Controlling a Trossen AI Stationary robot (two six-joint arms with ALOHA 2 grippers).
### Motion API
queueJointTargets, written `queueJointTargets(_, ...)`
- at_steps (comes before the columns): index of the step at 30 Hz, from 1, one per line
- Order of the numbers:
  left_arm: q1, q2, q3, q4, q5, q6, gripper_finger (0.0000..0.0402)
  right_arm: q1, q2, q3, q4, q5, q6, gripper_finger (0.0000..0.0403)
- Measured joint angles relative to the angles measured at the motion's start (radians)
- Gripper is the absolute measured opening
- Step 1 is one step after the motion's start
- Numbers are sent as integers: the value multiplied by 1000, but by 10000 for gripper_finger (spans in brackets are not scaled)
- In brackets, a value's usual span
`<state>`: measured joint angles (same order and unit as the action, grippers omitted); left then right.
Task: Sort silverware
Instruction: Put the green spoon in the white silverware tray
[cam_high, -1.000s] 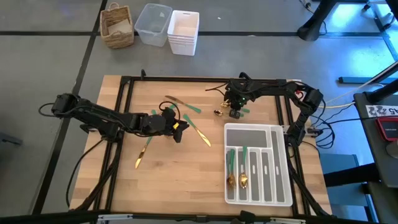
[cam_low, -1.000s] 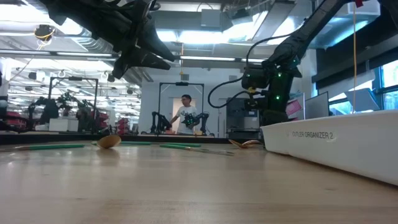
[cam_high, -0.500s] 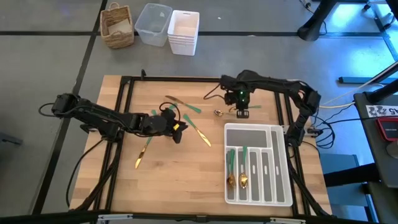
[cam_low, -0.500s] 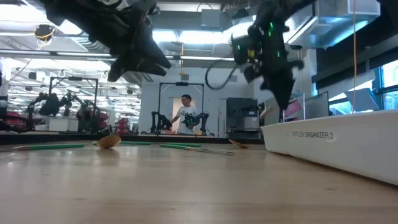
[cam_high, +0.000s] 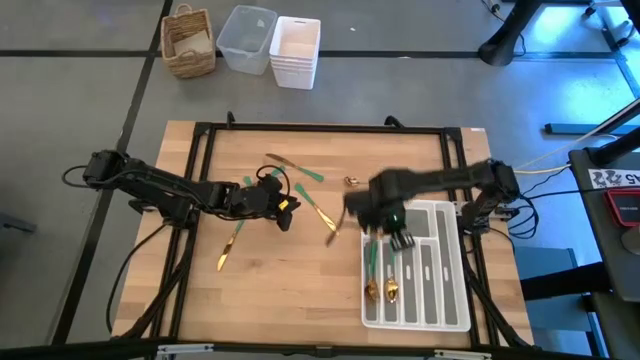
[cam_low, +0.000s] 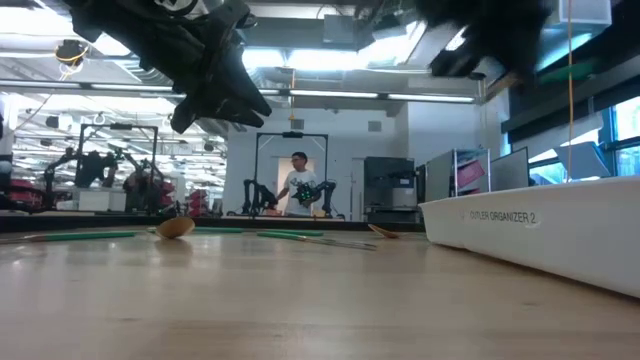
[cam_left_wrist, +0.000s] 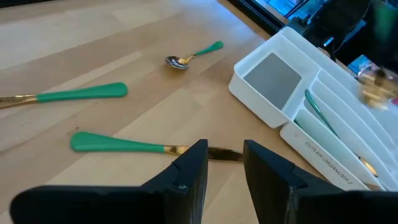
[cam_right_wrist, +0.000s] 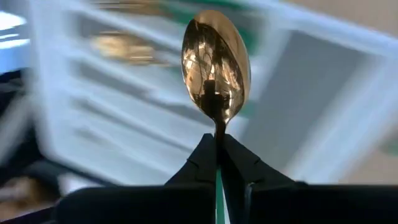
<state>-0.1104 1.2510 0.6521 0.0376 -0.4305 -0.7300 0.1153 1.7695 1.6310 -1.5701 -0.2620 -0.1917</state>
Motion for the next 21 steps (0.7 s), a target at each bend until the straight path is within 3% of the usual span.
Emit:
queueJointTargets(8, 0, 0, 0, 3, 0, -3, 95, 234, 11, -2, -1, -221, 130, 4)
queueJointTargets(11, 0, 0, 0, 5, 0, -3, 95, 290, 40, -16, -1, -238, 159, 4)
queueJointTargets(21, 0, 0, 0, 5, 0, -3, 95, 332, 233, -53, 1, -371, 59, 5)
